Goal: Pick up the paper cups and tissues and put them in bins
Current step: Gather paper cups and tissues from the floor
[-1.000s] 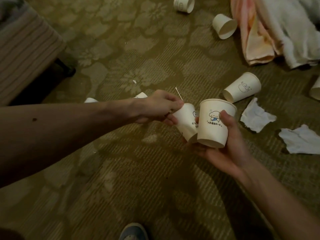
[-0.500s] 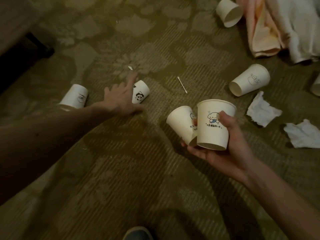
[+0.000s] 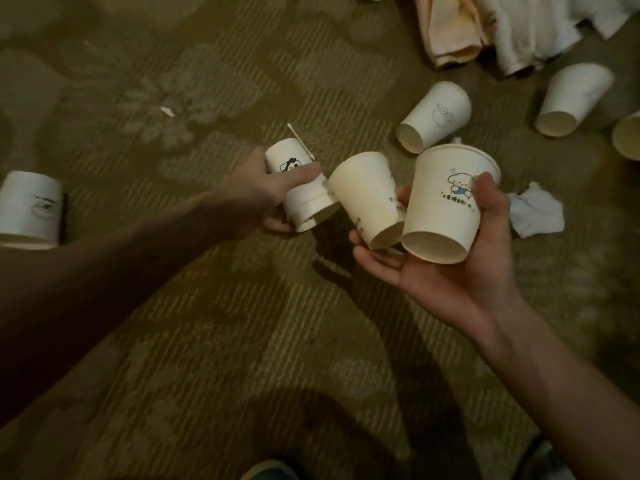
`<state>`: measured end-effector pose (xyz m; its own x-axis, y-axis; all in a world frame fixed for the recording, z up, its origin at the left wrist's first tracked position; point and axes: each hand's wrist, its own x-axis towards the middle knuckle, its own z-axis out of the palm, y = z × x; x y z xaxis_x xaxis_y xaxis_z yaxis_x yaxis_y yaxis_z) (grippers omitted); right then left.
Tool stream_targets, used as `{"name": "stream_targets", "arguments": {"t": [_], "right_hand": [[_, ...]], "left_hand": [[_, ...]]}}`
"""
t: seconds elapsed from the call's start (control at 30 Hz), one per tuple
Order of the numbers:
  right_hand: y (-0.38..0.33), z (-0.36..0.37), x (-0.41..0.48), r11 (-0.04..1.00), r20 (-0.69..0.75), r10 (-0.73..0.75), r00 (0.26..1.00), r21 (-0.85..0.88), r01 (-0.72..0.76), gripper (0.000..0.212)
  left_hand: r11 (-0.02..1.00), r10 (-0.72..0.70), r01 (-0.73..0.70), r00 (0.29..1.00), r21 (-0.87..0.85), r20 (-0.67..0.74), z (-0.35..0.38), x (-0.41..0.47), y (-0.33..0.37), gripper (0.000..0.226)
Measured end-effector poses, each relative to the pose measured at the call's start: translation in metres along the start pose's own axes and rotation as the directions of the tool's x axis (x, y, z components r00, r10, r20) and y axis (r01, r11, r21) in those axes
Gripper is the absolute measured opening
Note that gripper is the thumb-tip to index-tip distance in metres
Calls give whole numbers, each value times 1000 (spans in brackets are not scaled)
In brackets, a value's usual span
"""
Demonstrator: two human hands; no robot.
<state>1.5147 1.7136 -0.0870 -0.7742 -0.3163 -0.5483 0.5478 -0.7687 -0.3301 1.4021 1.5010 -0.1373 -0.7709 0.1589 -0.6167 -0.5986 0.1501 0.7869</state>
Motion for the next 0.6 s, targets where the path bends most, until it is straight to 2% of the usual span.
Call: {"name": "stream_targets", "arguments": {"t": [0.1,0.3,0.47,0.6], "right_hand": [[-9,-2,-2,988,-1,-115,993,105,114,62],[-18,0,-1,975,-28,-204,979,83,206,58],[-23,3,4,953,-77,-299,951,30,301,64],[-25,-1,7,945,-85,-311,947,-134,298,72]], "left_hand": [[986,-81,87,996,-141,43,24,-1,-3,54],[904,-222,234,972,-358,75,62,-22,-14,63],[917,-243,219,970,-332,-31,67,-33,-23,57],[954,-202,179,977,-241,-74,67,-37,-28,47]]}}
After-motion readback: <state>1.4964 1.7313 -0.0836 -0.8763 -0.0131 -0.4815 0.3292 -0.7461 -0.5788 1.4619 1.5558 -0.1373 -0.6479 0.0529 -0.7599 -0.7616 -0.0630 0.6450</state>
